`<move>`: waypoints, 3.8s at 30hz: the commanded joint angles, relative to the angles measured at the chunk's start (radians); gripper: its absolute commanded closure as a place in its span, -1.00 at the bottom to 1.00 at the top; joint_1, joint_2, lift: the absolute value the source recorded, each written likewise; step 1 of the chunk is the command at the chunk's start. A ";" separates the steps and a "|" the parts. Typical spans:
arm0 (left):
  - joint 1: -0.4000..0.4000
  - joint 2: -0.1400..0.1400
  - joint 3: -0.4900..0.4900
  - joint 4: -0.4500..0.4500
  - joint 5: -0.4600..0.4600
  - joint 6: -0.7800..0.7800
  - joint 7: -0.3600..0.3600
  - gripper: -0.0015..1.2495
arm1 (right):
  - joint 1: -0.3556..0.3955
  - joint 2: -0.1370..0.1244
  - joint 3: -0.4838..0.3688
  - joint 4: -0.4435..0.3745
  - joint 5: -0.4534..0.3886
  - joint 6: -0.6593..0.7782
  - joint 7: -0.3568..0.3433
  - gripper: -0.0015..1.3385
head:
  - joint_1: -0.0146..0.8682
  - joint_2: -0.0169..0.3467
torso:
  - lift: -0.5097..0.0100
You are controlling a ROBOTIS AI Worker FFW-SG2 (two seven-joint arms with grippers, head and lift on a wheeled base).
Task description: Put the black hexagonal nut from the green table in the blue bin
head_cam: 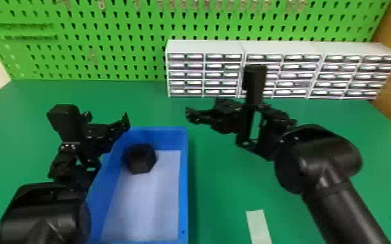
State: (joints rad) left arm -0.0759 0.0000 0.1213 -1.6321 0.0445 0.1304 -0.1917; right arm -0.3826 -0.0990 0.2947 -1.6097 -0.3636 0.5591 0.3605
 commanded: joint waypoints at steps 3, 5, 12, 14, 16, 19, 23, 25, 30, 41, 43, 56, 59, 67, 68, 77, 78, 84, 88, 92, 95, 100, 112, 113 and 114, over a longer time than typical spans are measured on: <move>0.002 -0.003 0.004 0.000 0.000 0.000 0.000 -0.71 | 0.030 0.001 -0.097 -0.041 0.034 0.012 0.000 -0.89 | 0.59 -0.63 | 0.59; 0.002 -0.003 0.006 0.000 0.000 0.000 0.000 -0.71 | 0.037 -0.001 -0.118 -0.052 0.043 0.012 0.000 -0.89 | 0.59 -0.63 | 0.59; 0.002 -0.003 0.006 0.000 0.000 0.000 0.000 -0.71 | 0.062 -0.001 -0.181 -0.082 0.080 0.015 0.000 -0.89 | 0.59 -0.63 | 0.59; 0.002 -0.003 0.006 0.000 0.000 0.000 0.000 -0.71 | 0.070 0.001 -0.200 -0.091 0.094 0.015 0.000 -0.89 | 0.59 -0.63 | 0.59; 0.002 -0.003 0.006 0.000 0.000 0.000 0.000 -0.71 | 0.079 0.002 -0.218 -0.102 0.109 0.016 0.000 -0.89 | 0.59 -0.63 | 0.59; 0.002 -0.003 0.006 0.000 0.000 0.000 0.000 -0.71 | 0.094 0.005 -0.250 -0.121 0.126 0.021 -0.002 -0.89 | 0.59 -0.63 | 0.59; 0.002 -0.003 0.006 0.000 0.000 0.000 0.000 -0.71 | 0.111 0.008 -0.292 -0.144 0.150 0.022 -0.003 -0.89 | 0.59 -0.63 | 0.59; 0.002 -0.003 0.006 0.000 0.000 0.000 0.000 -0.71 | 0.123 0.012 -0.316 -0.159 0.166 0.024 -0.006 -0.89 | 0.59 -0.63 | 0.59; 0.002 -0.003 0.006 0.000 0.000 0.000 0.000 -0.71 | 0.145 0.015 -0.368 -0.184 0.187 0.022 -0.017 -0.90 | 0.59 -0.63 | 0.59; 0.004 -0.003 0.009 0.000 0.000 0.000 0.000 -0.71 | 0.206 0.024 -0.459 -0.233 0.235 -0.021 -0.037 -0.89 | 0.59 -0.63 | 0.59; 0.004 -0.003 0.009 0.000 0.000 0.000 0.000 -0.71 | 0.218 0.025 -0.470 -0.239 0.250 -0.031 -0.038 -0.89 | 0.59 -0.63 | 0.59; 0.008 -0.003 0.012 0.000 0.000 0.000 0.000 -0.71 | 0.327 0.062 -0.522 -0.254 0.348 -0.245 -0.051 -0.89 | 0.59 -0.63 | 0.59; 0.008 -0.003 0.012 0.000 0.000 0.000 0.000 -0.71 | 0.347 0.064 -0.525 -0.254 0.351 -0.263 -0.058 -0.89 | 0.59 -0.63 | 0.59; 0.013 -0.003 0.017 -0.003 0.005 0.000 0.000 -0.70 | 0.415 0.071 -0.523 -0.256 0.351 -0.340 -0.098 -0.88 | 0.59 -0.63 | 0.59; 0.013 -0.003 0.017 -0.003 0.006 0.000 0.000 -0.70 | 0.421 0.074 -0.523 -0.256 0.351 -0.347 -0.101 -0.88 | 0.59 -0.63 | 0.59; 0.018 -0.003 0.021 -0.008 0.009 0.000 0.000 -0.70 | 0.450 0.085 -0.520 -0.256 0.351 -0.375 -0.120 -0.88 | 0.59 -0.63 | 0.59; 0.018 -0.003 0.021 -0.008 0.009 0.000 0.000 -0.70 | 0.450 0.085 -0.520 -0.256 0.351 -0.375 -0.120 -0.88 | 0.59 -0.63 | 0.59; 0.018 -0.003 0.023 -0.009 0.011 0.000 0.000 -0.70 | 0.446 0.084 -0.516 -0.256 0.351 -0.375 -0.121 -0.88 | 0.59 -0.63 | 0.59; 0.018 -0.003 0.024 -0.011 0.011 0.000 0.000 -0.70 | 0.444 0.082 -0.509 -0.256 0.351 -0.373 -0.121 -0.88 | 0.59 -0.63 | 0.59; 0.019 -0.003 0.023 -0.011 0.011 0.000 0.000 -0.70 | 0.442 0.079 -0.503 -0.256 0.351 -0.373 -0.121 -0.88 | 0.59 -0.63 | 0.59; 0.019 -0.003 0.023 -0.012 0.012 0.000 0.000 -0.70 | 0.442 0.076 -0.499 -0.256 0.354 -0.373 -0.121 -0.88 | 0.59 -0.63 | 0.59; 0.021 -0.003 0.024 -0.012 0.012 0.000 0.000 -0.70 | 0.442 0.076 -0.496 -0.256 0.354 -0.375 -0.121 -0.88 | 0.59 -0.63 | 0.59; 0.019 -0.003 0.024 -0.012 0.011 0.000 0.000 -0.70 | 0.442 0.076 -0.491 -0.254 0.359 -0.375 -0.121 -0.88 | 0.59 -0.63 | 0.59; 0.019 -0.003 0.024 -0.012 0.011 0.000 0.000 -0.70 | 0.444 0.074 -0.491 -0.254 0.359 -0.375 -0.121 -0.88 | 0.59 -0.63 | 0.59; 0.019 -0.003 0.024 -0.012 0.011 0.000 0.000 -0.70 | 0.442 0.074 -0.491 -0.254 0.359 -0.375 -0.121 -0.88 | 0.59 -0.63 | 0.59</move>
State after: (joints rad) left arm -0.0566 0.0000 0.1451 -1.6445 0.0563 0.1304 -0.1917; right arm 0.0600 -0.0232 -0.1974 -1.8650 -0.0047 0.1843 0.2393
